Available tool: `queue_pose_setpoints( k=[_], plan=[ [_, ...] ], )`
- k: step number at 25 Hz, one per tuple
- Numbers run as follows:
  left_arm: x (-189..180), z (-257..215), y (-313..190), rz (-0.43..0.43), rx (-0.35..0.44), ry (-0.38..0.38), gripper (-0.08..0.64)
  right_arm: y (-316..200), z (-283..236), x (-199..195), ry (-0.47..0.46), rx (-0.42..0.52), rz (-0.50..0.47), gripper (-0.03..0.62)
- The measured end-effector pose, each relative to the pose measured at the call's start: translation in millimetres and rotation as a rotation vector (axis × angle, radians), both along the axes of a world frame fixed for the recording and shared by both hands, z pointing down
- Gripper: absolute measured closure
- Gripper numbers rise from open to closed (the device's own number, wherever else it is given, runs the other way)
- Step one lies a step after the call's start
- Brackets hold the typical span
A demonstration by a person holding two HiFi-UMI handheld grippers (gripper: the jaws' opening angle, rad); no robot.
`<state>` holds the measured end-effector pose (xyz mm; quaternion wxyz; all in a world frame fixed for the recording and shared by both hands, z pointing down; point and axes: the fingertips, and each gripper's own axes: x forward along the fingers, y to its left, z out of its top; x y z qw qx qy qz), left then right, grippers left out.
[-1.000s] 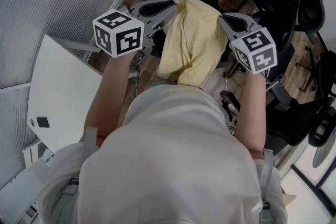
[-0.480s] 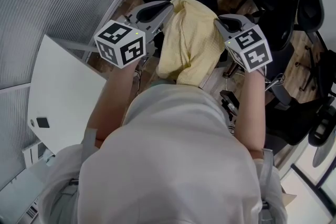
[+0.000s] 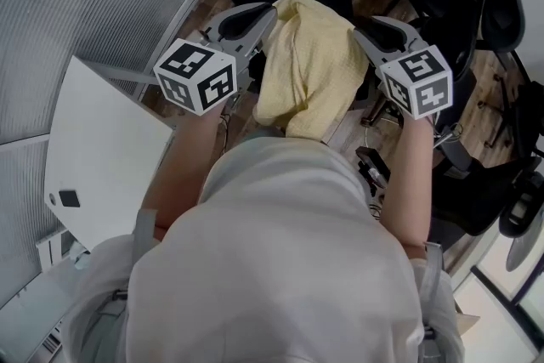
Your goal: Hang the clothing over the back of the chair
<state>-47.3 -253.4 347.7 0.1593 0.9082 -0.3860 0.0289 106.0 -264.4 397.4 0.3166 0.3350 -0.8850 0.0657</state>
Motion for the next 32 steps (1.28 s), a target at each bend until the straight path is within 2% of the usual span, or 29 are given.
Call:
queue_pose_setpoints(
  k=[2,6,7,9,11,13,22,32],
  plan=[
    [-2.0,-2.2,-0.4,-0.014,0.017,-0.009,0.520,-3.2,-13.3,3.0,-0.085,0.029,0.038,0.460],
    [-4.2,-8.5,-0.9,-0.031,0.060,-0.042,0.523,-6.4,-56.6,5.3,-0.412,0.100,0.112,0.462],
    [-4.6,-10.7,-1.1,-0.035,0.072,-0.048,0.523,-5.6,-65.0,5.2,-0.467,0.122,0.116,0.463],
    [-5.5,-15.9,-1.5,-0.043,0.096,-0.054,0.525,-3.2,-76.8,4.8,-0.522,0.166,0.119,0.495],
    [-6.4,-21.2,-1.1,-0.048,0.119,-0.061,0.526,0.8,-86.7,4.5,-0.555,0.203,0.127,0.552],
    [-7.2,-26.3,-0.3,-0.054,0.140,-0.068,0.528,4.7,-96.5,5.8,-0.588,0.236,0.139,0.568],
    [-14.9,-58.3,6.0,-0.114,0.262,-0.074,0.535,20.0,-135.1,21.6,-0.633,0.394,0.160,0.572],
    [-20.9,-70.6,15.0,-0.150,0.300,-0.085,0.535,31.9,-157.6,30.7,-0.646,0.493,0.168,0.572]
  ],
)
